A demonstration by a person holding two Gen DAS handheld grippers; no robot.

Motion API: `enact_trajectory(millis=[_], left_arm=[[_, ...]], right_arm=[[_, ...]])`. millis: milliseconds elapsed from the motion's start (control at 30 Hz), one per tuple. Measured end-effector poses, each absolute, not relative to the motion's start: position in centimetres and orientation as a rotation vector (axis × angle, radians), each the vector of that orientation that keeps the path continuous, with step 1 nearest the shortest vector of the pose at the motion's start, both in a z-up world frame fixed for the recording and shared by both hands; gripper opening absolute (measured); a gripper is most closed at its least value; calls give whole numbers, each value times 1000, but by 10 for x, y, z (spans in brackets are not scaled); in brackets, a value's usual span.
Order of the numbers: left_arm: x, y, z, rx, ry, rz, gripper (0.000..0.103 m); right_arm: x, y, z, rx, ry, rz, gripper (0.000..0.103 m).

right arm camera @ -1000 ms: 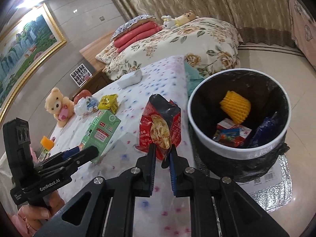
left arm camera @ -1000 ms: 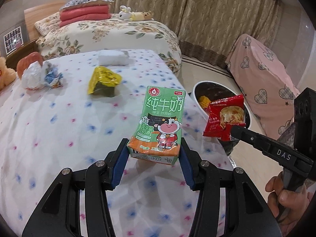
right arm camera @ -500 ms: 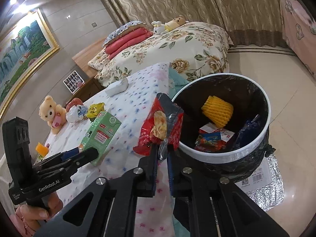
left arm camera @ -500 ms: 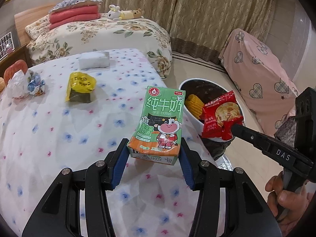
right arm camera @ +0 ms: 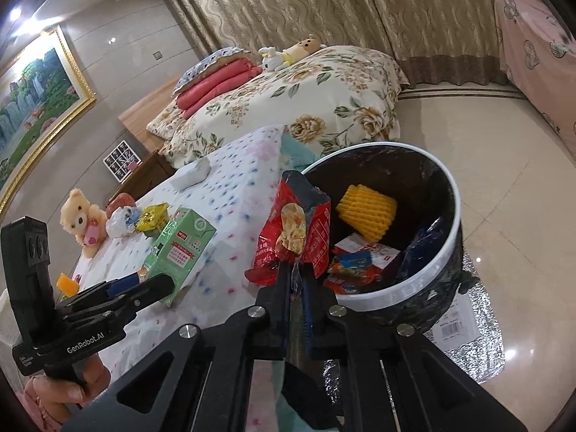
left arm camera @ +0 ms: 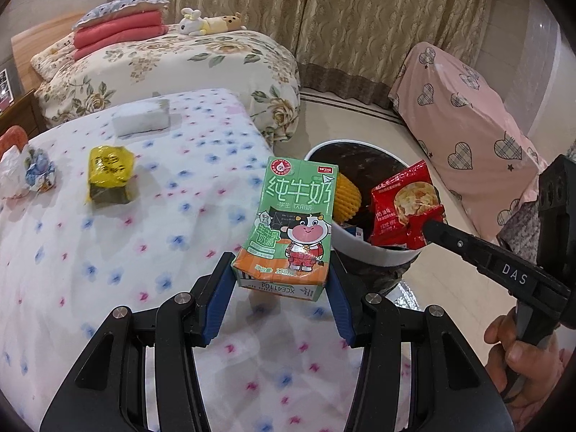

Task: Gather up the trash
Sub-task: 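Carry the green milk carton and red chip bag over the bin with both tools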

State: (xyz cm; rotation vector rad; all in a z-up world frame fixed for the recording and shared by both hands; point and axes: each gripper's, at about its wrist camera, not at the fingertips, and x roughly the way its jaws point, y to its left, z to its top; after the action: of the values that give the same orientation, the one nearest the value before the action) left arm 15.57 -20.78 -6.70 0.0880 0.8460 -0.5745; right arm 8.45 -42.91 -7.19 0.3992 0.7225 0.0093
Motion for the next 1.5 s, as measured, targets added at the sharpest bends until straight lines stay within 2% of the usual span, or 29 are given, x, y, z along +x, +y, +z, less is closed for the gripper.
enact_trajectory(millis=[1500], left_arm=[[191,-314,-83,179,918,-657,49]], right_arm=[[113,-481,-82,342,784,-81,5]])
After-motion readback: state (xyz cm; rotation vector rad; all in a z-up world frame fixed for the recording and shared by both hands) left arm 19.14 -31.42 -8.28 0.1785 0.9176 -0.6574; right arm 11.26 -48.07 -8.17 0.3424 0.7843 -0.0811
